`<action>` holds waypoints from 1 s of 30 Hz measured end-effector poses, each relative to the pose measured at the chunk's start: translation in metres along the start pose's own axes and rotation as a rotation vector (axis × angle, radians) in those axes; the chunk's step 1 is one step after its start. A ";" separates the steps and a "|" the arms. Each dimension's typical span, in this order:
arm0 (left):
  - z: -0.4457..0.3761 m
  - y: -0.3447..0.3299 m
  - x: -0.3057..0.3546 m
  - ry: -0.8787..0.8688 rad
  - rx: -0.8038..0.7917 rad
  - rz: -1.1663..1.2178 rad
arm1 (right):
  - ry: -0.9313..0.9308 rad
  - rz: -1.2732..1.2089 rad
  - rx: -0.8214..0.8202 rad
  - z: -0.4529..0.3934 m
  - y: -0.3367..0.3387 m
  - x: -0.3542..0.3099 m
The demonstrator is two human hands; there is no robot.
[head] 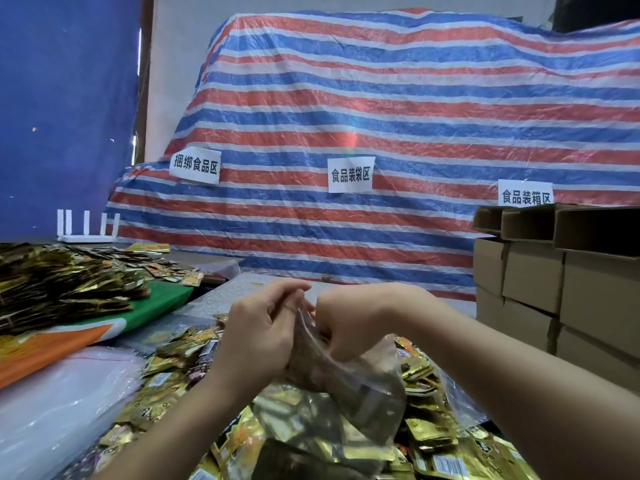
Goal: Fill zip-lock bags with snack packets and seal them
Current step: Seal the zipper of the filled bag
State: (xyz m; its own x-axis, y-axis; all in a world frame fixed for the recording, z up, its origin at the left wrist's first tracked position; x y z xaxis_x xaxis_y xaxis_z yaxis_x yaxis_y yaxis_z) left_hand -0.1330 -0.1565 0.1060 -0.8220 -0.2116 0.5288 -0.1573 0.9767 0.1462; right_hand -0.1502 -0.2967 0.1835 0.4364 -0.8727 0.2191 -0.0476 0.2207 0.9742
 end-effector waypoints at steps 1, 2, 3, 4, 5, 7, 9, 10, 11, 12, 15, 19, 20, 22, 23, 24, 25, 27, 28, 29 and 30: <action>-0.004 0.000 -0.001 0.035 0.030 0.046 | 0.002 -0.050 0.040 -0.002 0.002 0.003; -0.009 0.001 -0.001 0.065 0.054 0.093 | -0.002 -0.117 0.083 -0.001 0.004 0.007; -0.013 0.003 -0.001 0.080 0.066 0.127 | -0.009 -0.178 0.123 0.001 0.008 0.012; -0.017 0.006 -0.001 0.081 0.062 0.141 | -0.012 -0.227 0.155 0.004 0.011 0.016; -0.018 0.009 -0.002 0.072 0.048 0.140 | -0.011 -0.273 0.172 0.008 0.015 0.020; -0.018 0.012 -0.002 0.062 0.019 0.133 | -0.031 -0.378 0.178 0.015 0.018 0.024; -0.017 0.012 -0.003 0.093 0.015 0.164 | -0.047 -0.423 0.177 0.021 0.016 0.024; -0.017 0.011 -0.003 0.115 0.016 0.181 | -0.024 -0.392 0.192 0.023 0.014 0.025; -0.017 0.011 -0.003 0.138 0.017 0.196 | 0.007 -0.340 0.214 0.025 0.010 0.024; -0.016 0.011 -0.004 0.164 0.018 0.216 | 0.031 -0.292 0.243 0.026 0.005 0.025; -0.016 0.011 -0.006 0.253 0.000 0.297 | 0.044 -0.320 0.341 0.029 -0.003 0.027; -0.014 0.012 -0.013 0.406 -0.086 0.370 | 0.039 -0.520 0.382 0.031 -0.012 0.032; -0.013 0.012 -0.015 0.458 -0.097 0.395 | 0.039 -0.531 0.392 0.031 -0.015 0.033; -0.012 0.013 -0.020 0.543 -0.129 0.437 | 0.035 -0.512 0.432 0.029 -0.021 0.034; -0.011 0.013 -0.022 0.570 -0.149 0.450 | 0.033 -0.512 0.455 0.029 -0.024 0.034; -0.011 0.014 -0.024 0.587 -0.165 0.459 | 0.034 -0.526 0.475 0.028 -0.026 0.035; -0.010 0.014 -0.025 0.595 -0.170 0.465 | 0.035 -0.542 0.486 0.028 -0.028 0.037; -0.009 0.014 -0.026 0.581 -0.151 0.452 | 0.033 -0.556 0.486 0.029 -0.031 0.039; -0.008 0.014 -0.024 0.557 -0.131 0.441 | 0.030 -0.560 0.489 0.030 -0.031 0.040; -0.009 0.014 -0.020 0.526 -0.111 0.427 | 0.023 -0.555 0.500 0.031 -0.030 0.040; -0.009 0.013 -0.015 0.488 -0.094 0.410 | 0.013 -0.531 0.518 0.033 -0.028 0.040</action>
State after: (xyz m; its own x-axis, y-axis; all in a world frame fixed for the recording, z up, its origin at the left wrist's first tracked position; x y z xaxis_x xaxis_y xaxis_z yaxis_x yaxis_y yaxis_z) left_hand -0.1175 -0.1409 0.1072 -0.4583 0.1642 0.8735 0.1841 0.9790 -0.0875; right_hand -0.1610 -0.3525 0.1666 0.5289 -0.7988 -0.2866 -0.2439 -0.4665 0.8502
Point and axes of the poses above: each hand's wrist, its own z-axis away from the middle knuckle, its own y-axis out of the back of the hand, x = y × z, the point moved 1 cm from there along -z, towards the middle knuckle, and after that the axes turned 2 degrees about -z, right-handed, at the moved point
